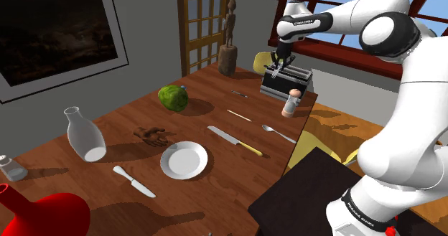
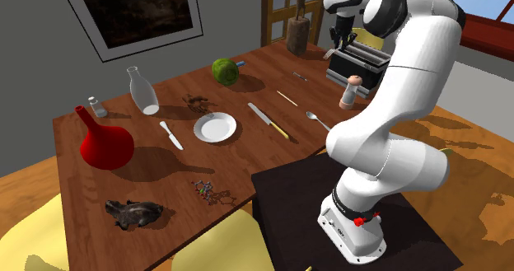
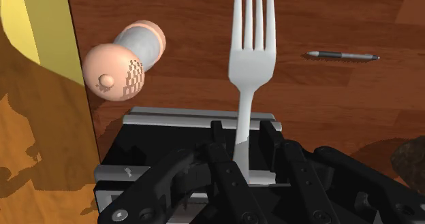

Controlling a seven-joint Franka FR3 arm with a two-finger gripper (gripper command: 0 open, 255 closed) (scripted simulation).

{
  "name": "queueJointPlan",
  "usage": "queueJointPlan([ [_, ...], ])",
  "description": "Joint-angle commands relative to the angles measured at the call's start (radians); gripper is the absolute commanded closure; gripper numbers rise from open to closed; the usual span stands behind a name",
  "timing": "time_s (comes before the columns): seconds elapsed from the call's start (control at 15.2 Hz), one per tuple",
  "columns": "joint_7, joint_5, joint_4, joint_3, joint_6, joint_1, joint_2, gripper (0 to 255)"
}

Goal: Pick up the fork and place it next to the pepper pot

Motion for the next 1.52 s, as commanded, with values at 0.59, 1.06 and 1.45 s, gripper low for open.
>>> queueJointPlan([
  [0.59, 0.007, -0.028, -0.031, -0.021, 0.097, -0.005, 0.068, 255],
  [1.06, 0.026, -0.049, -0.066, -0.034, 0.166, -0.001, 0.105, 255],
  [1.45, 0.042, -0.067, -0.085, -0.048, 0.221, 0.004, 0.143, 255],
])
